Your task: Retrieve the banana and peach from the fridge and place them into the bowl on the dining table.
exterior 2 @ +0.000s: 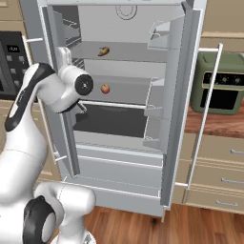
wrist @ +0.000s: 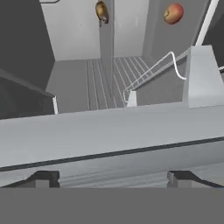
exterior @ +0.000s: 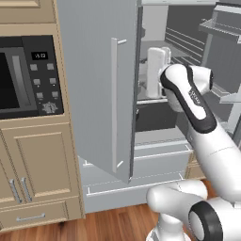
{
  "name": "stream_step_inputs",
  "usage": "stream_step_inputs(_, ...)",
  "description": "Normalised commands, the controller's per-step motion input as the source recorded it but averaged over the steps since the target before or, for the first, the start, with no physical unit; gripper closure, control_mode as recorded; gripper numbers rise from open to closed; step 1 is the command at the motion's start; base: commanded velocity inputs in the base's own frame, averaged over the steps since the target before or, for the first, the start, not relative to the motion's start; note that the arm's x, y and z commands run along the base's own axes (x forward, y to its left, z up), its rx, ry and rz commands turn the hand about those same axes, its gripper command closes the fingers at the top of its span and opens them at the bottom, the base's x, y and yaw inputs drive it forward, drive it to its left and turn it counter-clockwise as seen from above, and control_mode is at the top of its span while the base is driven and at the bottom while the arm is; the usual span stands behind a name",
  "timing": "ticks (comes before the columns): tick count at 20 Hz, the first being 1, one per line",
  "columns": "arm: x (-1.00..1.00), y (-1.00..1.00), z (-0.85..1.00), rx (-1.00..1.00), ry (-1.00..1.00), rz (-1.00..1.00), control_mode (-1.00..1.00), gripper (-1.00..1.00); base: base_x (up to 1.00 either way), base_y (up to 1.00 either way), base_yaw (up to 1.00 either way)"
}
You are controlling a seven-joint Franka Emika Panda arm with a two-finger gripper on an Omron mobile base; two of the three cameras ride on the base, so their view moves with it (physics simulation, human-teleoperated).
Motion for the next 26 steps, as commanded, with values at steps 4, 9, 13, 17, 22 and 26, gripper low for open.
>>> stream_step_inputs(4, -0.65, 0.59, 0.11, 0.0, -0.07, 0.03, -1.0, -1.0, 0.0, 0.0, 0.0)
stream_step_inputs(9, -1.0, 0.79, 0.08, 0.0, -0.13, 0.11, -1.0, -1.0, 0.0, 0.0, 0.0)
stream_step_inputs(13, -0.96, 0.99, 0.0, 0.0, -0.01, 0.13, -1.0, -1.0, 0.0, 0.0, 0.0)
stream_step_inputs(17, -0.69, 0.75, 0.0, 0.0, 0.0, 0.07, -1.0, -1.0, 0.0, 0.0, 0.0)
stream_step_inputs(22, -0.5, -0.45, 0.15, 0.01, -0.01, -0.03, -1.0, -1.0, 0.0, 0.0, 0.0)
stream_step_inputs(26, 0.0, -1.0, 0.03, 0.08, 0.0, -0.12, -1.0, -1.0, 0.0, 0.0, 0.0)
